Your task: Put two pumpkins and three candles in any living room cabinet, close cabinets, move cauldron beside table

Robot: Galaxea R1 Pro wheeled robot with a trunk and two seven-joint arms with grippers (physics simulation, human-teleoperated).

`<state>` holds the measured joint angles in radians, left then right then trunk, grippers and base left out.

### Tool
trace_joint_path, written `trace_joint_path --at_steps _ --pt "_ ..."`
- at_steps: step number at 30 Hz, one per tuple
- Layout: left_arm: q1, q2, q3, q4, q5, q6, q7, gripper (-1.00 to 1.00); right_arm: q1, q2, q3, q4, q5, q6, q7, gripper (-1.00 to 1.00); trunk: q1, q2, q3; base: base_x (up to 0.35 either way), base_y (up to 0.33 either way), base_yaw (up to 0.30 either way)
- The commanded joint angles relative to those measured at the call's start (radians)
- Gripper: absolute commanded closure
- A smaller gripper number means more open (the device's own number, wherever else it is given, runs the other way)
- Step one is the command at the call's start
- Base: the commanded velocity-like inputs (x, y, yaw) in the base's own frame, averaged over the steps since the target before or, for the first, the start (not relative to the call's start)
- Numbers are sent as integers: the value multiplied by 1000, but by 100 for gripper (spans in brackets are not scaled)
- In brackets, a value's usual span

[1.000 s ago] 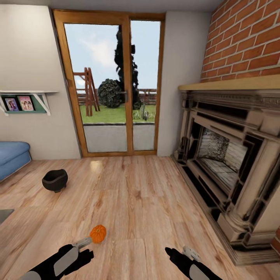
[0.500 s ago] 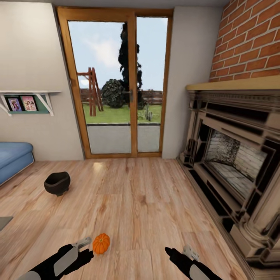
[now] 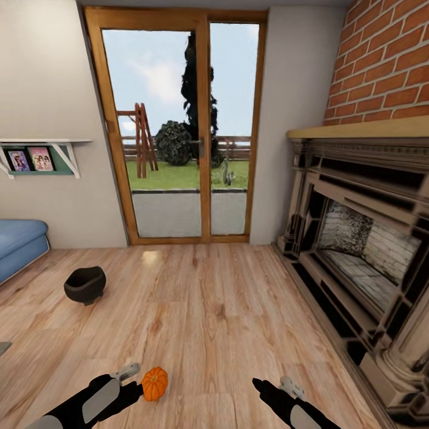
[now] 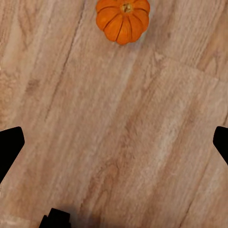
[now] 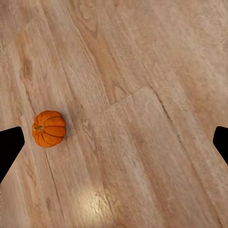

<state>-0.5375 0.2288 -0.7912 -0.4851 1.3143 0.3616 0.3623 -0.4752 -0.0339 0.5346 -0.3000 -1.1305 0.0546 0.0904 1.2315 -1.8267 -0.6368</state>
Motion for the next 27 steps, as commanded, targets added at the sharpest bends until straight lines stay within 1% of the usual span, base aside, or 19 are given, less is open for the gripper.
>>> trace_joint_path --at_steps 1,4,11,20,23,27 --pt "-1 1 -6 -3 8 0 7 -100 -1 -1 4 -1 -6 2 1 -100 0 -1 -1 104 89 13" --pt "-1 2 -6 -3 8 0 7 -100 -1 0 4 -1 -6 3 -1 -100 0 -1 -1 103 93 116" --pt "-1 2 -6 -3 8 0 7 -100 -1 -1 3 0 -6 3 0 -100 0 -1 -3 104 91 211" --pt "-1 1 -6 -3 8 0 7 -100 -1 -1 3 1 -6 2 0 -100 0 -1 -4 129 30 20" --pt "-1 1 -6 -3 8 -1 7 -100 -1 0 2 4 -7 6 -10 -100 0 -1 -4 140 1 1" --pt "-1 2 -6 -3 8 -1 7 -100 -1 0 -4 12 -17 16 -13 -100 0 -1 -4 119 14 0"
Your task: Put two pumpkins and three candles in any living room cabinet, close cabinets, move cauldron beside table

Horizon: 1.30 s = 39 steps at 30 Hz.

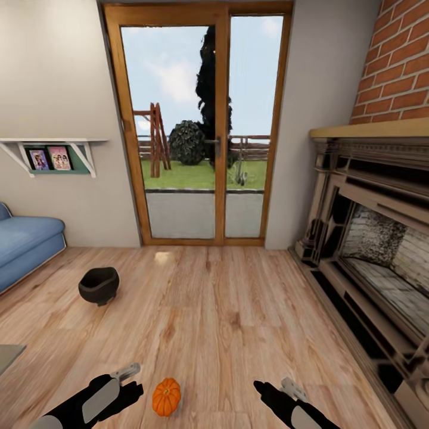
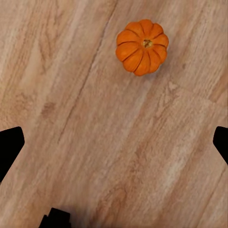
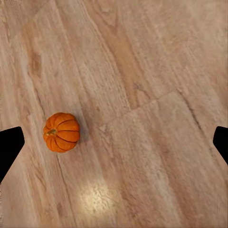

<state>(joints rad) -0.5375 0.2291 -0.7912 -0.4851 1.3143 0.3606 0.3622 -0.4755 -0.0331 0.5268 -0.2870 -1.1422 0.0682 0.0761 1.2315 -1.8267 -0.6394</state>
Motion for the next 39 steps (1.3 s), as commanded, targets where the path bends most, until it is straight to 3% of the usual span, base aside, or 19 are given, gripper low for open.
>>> trace_joint_path --at_steps 1,11,20,24,29,34,39 --pt "-1 2 -6 -3 8 0 7 -100 0 -1 2 0 -8 4 4 -100 0 -1 -1 67 65 0" --pt "-1 3 -6 -3 8 -6 7 -100 -1 -1 10 -12 4 -6 9 -100 0 -1 -1 10 113 15" --pt "-1 2 -8 -10 9 -27 6 -100 -1 0 12 -5 7 -31 1 -100 0 -1 -1 0 8 261" --pt "-5 29 0 -27 11 1 5 -100 -1 0 13 -4 14 -38 1 -100 0 -1 -1 8 0 288" --pt "-15 86 4 -121 14 68 7 -100 -1 1 12 -1 73 -39 -1 -100 0 -1 -1 121 0 289" --pt "-45 154 7 -241 15 144 12 -100 -1 2 12 0 89 -39 -2 -100 0 -1 -2 163 0 289" --pt "-53 165 41 -272 10 164 16 -100 -1 1 12 1 91 -40 -4 -100 0 -1 -3 148 0 289"
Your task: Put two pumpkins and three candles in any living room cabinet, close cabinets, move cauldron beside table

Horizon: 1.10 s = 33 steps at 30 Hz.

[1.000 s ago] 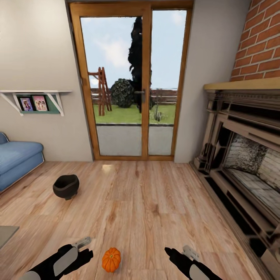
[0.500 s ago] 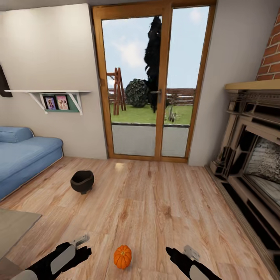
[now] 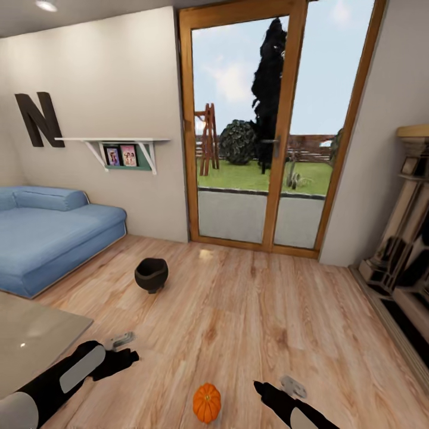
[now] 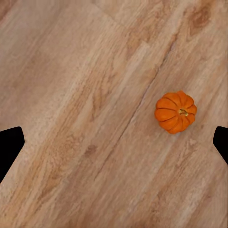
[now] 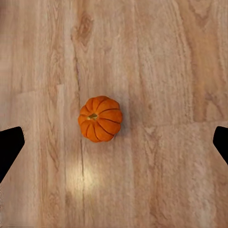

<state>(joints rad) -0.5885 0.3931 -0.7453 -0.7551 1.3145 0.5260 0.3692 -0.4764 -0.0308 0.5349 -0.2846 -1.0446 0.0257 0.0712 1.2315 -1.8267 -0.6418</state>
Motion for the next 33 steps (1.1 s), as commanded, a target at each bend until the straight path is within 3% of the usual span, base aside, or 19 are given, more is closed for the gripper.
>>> trace_joint_path --at_steps 1,5,8,11,22,27,33 --pt "-2 0 -4 -3 11 -1 9 -100 0 -1 4 -1 -7 3 1 -100 0 -1 -1 38 0 289" --pt "-2 -2 -1 -6 14 25 4 -100 -1 0 4 1 -6 3 1 -100 0 -1 -3 9 0 289" --pt "-2 -2 1 -17 20 32 2 -100 0 0 3 1 37 2 -3 -100 0 -1 -4 -83 0 289" --pt "-2 -4 1 -19 21 33 3 -100 0 0 2 1 55 2 -6 -100 0 -1 -5 -212 0 289" --pt "-2 -10 1 -30 24 34 2 -100 0 0 2 2 61 2 -7 -100 0 -1 -9 -41 -4 289" --pt "-2 -10 0 -35 23 34 2 -100 -1 0 3 0 67 -5 -5 -100 0 -1 -11 156 -203 228" --pt "-2 -16 0 -34 22 34 2 -100 0 0 5 -1 69 -64 -4 -100 0 -1 -11 58 -287 90"
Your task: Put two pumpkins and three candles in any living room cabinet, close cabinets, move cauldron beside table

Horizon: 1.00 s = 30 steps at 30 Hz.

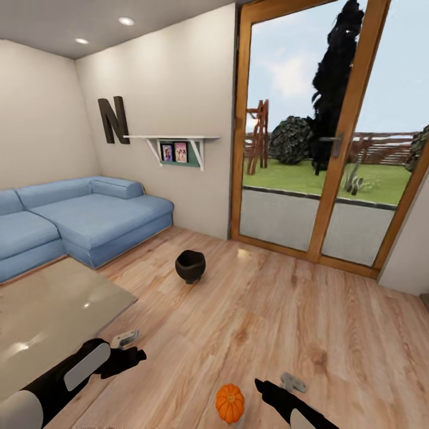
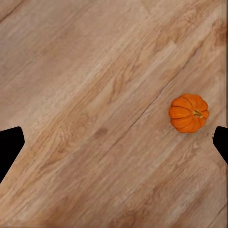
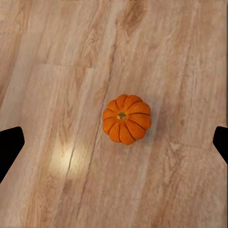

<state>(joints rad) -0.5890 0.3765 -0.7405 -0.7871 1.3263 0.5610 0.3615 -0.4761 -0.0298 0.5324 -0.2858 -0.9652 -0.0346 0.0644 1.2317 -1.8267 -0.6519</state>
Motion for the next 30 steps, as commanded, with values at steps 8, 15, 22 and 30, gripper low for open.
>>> trace_joint_path --at_steps 8,15,22,30 --pt "-2 -2 -5 -1 10 -1 11 -100 -1 -1 8 0 -10 -8 2 -100 0 -1 -1 3 -230 271" --pt "-2 -2 -5 -1 8 -1 10 -100 -1 -1 8 1 -10 -8 2 -100 0 -1 -1 0 -158 290" --pt "-2 -2 -5 -1 8 -1 10 -100 -1 -1 8 1 -10 -8 2 -100 0 -1 -1 65 -97 290" --pt "-2 -2 -5 -2 9 -1 10 -100 0 -1 8 0 -10 -8 3 -100 0 -1 -1 80 -45 290"
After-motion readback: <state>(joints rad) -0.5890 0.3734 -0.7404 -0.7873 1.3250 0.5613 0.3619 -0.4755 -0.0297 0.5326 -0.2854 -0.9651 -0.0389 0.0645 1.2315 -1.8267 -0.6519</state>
